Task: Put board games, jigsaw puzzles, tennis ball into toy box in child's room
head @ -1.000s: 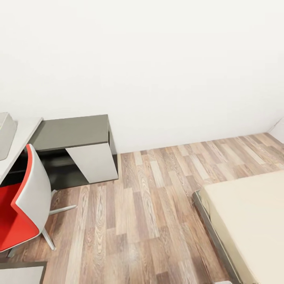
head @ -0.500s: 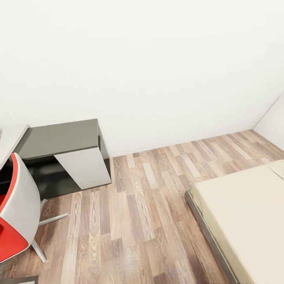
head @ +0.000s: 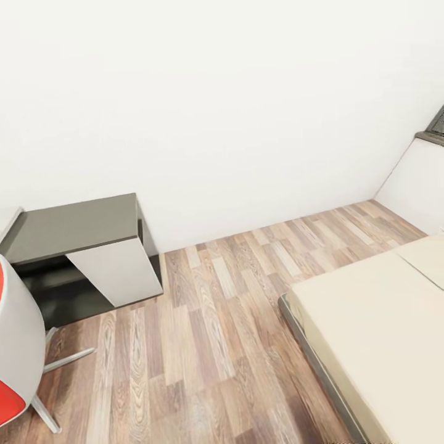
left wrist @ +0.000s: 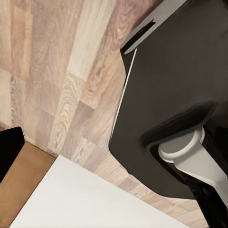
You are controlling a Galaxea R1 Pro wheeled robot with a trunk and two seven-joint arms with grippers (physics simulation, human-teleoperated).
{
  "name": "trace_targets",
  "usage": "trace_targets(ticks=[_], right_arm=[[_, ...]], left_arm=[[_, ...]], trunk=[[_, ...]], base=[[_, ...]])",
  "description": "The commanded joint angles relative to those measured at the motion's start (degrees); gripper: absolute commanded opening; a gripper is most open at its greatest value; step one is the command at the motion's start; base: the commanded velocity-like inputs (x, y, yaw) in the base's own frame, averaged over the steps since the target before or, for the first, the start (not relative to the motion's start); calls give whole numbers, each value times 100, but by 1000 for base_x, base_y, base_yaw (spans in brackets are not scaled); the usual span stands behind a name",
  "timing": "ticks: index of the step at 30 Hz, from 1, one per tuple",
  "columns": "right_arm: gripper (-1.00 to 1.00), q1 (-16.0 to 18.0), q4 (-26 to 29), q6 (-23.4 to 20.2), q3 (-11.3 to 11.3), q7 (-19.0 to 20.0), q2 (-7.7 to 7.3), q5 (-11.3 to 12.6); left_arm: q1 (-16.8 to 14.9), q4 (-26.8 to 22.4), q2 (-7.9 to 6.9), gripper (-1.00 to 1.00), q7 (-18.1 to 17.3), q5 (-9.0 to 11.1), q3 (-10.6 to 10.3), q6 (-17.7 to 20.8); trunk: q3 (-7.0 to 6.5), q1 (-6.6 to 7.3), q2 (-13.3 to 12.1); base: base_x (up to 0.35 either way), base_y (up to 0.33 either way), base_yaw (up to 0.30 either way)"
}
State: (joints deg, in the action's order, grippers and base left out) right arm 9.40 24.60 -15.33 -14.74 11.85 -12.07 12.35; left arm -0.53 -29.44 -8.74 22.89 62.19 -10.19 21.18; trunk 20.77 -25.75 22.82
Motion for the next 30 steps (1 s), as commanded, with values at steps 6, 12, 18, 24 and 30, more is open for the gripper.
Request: trace_targets(ticks=[6,12,18,24,30], right_arm=[[100,-7,-247,5,-25,-21,9,71],[100,-32,-504,37,-18,-32,13,78],[100,-61,-1082,140,-8,-34,17,94],[100,-82,-1439,189,-5,-34,142,105],[100,-96,-1591,212,-7,-34,388,103]], left_arm=[[9,244,6,100,48,26,-30,-36],[22,654,73,100,49,41,-23,-68],[44,1415,197,100,49,38,-18,-93],[60,1766,233,100,49,41,-18,-101],[66,1907,248,100,49,36,-18,-105]], trunk=[[-27,-3,10],[-44,-3,10],[-51,-3,10],[-53,-3,10],[-54,-3,10]], base=[[0,0,-114],[0,0,-51],[0,0,-19],[0,0,-8],[0,0,-3]])
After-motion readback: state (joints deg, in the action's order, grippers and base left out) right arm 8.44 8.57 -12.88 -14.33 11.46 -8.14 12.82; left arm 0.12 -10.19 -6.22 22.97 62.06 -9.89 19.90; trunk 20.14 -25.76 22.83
